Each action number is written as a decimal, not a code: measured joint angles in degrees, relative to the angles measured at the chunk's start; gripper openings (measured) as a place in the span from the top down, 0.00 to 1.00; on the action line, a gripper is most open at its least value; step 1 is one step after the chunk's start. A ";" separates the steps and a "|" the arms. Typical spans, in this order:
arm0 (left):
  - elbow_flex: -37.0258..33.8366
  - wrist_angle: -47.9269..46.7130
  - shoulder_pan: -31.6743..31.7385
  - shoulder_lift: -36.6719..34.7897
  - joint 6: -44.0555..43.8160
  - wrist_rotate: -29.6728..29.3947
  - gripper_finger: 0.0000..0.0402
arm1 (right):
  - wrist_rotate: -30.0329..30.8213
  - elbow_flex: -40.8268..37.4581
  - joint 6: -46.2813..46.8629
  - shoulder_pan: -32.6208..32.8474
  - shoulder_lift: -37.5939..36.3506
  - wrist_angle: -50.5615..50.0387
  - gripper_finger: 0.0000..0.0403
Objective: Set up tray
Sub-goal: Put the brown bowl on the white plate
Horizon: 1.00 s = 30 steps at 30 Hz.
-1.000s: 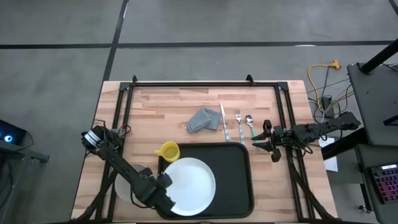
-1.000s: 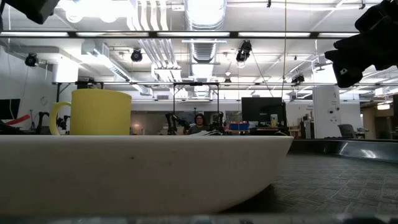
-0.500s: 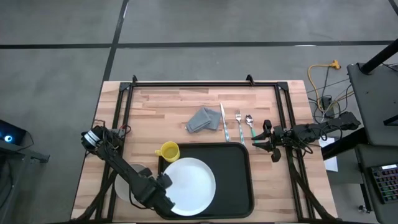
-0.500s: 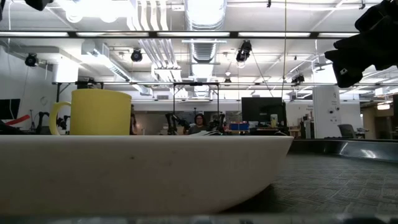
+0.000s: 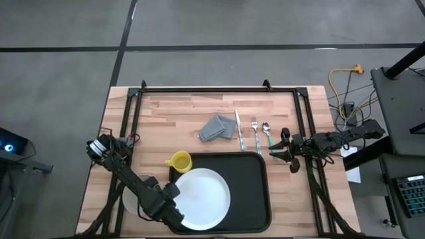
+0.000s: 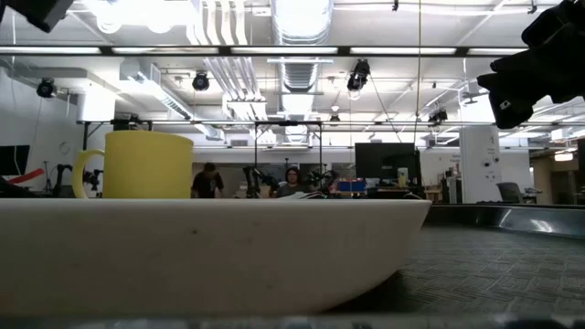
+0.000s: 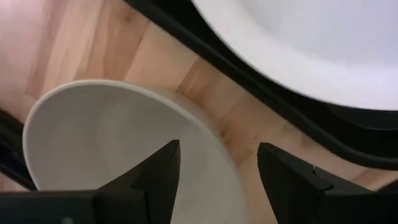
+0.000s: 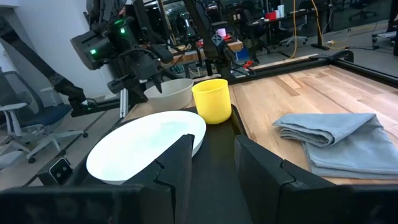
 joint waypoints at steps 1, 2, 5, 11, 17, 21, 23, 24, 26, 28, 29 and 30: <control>-0.39 -0.03 -0.01 0.00 0.00 0.00 0.52 | 0.02 0.01 0.00 0.00 0.00 0.00 0.72; -0.67 -0.02 -0.01 0.00 0.00 0.06 0.52 | 0.02 -0.01 0.00 0.00 0.00 0.01 0.72; -1.06 0.13 -0.01 0.00 0.00 0.02 0.52 | 0.02 -0.02 0.00 0.00 0.00 0.00 0.72; -2.06 0.55 -0.16 0.00 -1.30 0.04 0.52 | 0.02 -0.01 0.00 0.00 0.00 0.01 0.72; -4.90 0.86 -0.16 0.00 -1.33 0.28 0.52 | 0.02 0.00 0.00 0.00 0.00 0.00 0.72; -5.68 0.92 -0.17 0.00 -1.33 1.45 0.52 | 0.01 -0.02 0.00 0.00 -0.01 0.01 0.72; -5.71 1.05 -0.27 0.00 -1.01 1.47 0.53 | 0.01 0.01 0.00 0.00 0.00 0.00 0.72; -5.72 1.21 -0.27 0.00 -0.85 1.48 0.54 | 0.02 -0.02 0.00 0.00 -0.02 0.00 0.72; -5.83 1.98 -0.27 0.00 -0.79 1.54 0.58 | 0.00 0.00 0.00 0.00 0.00 0.00 0.72; -5.83 2.96 -0.27 0.00 -0.36 1.63 0.64 | 0.00 -0.01 0.00 0.00 -0.01 0.00 0.72; -5.76 3.56 -0.27 0.00 0.14 1.78 0.68 | 0.00 -0.01 0.00 0.00 0.00 0.00 0.72; -5.67 4.17 -0.27 0.00 0.62 2.14 0.72 | 0.00 -0.02 0.00 0.00 -0.02 0.00 0.72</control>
